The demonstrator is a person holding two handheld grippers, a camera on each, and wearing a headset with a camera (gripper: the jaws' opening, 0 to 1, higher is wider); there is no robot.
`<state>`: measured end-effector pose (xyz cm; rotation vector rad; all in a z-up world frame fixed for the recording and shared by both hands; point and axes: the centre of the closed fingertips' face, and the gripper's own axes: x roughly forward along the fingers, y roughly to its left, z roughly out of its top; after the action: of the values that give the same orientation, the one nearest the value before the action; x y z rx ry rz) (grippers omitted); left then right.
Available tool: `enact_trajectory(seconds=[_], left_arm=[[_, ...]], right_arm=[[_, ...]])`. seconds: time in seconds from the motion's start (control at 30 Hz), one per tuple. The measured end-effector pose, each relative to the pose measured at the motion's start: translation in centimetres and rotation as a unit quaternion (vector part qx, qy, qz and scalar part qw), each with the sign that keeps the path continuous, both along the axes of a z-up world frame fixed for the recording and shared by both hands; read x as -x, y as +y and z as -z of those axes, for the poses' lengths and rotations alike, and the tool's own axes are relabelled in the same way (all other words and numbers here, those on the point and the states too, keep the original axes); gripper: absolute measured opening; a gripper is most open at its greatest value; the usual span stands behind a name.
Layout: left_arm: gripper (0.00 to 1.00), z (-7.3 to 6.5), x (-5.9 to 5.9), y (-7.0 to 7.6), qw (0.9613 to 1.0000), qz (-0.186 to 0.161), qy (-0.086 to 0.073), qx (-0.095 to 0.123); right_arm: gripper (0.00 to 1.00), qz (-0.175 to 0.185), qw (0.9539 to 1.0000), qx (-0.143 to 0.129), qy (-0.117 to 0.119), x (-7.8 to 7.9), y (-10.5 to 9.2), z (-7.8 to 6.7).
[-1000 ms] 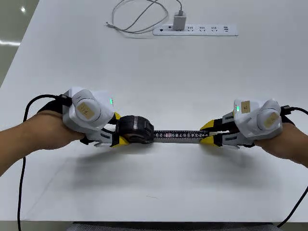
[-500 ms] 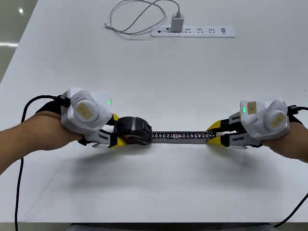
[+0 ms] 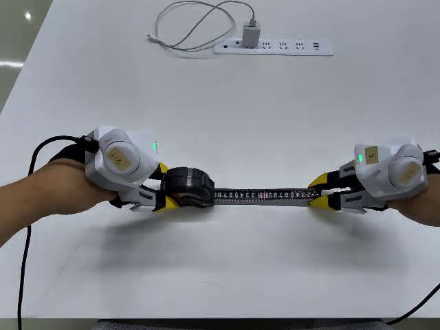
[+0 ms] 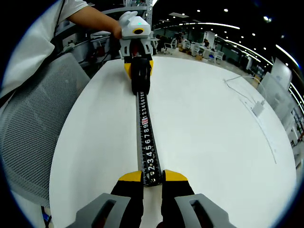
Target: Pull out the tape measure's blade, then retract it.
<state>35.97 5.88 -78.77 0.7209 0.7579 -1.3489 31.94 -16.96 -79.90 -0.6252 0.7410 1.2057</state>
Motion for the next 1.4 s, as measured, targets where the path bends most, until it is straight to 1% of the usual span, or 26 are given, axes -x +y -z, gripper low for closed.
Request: enact_trajectory(seconds=[0.17,0.37,0.53,1.07,1.4], left_arm=[[0.26,0.0,0.0,0.0,1.0,-0.001,0.0,0.0],[0.26,0.0,0.0,0.0,1.0,-0.001,0.0,0.0],[0.26,0.0,0.0,0.0,1.0,-0.001,-0.001,0.0],[0.26,0.0,0.0,0.0,1.0,-0.001,-0.001,0.0],[0.26,0.0,0.0,0.0,1.0,0.0,-0.003,0.001]], right_arm=[[0.1,-0.002,1.0,0.006,-0.001,0.0,-0.6,-0.3],[0.1,-0.002,0.9998,0.019,0.0,0.2,-1.5,-0.2],[0.1,0.004,0.9998,0.019,0.002,0.3,-2.1,-0.2],[0.1,0.003,0.9994,0.034,0.003,0.6,-3.4,-0.1],[0.1,0.008,0.999,0.042,0.011,0.8,-4.3,0.0]])
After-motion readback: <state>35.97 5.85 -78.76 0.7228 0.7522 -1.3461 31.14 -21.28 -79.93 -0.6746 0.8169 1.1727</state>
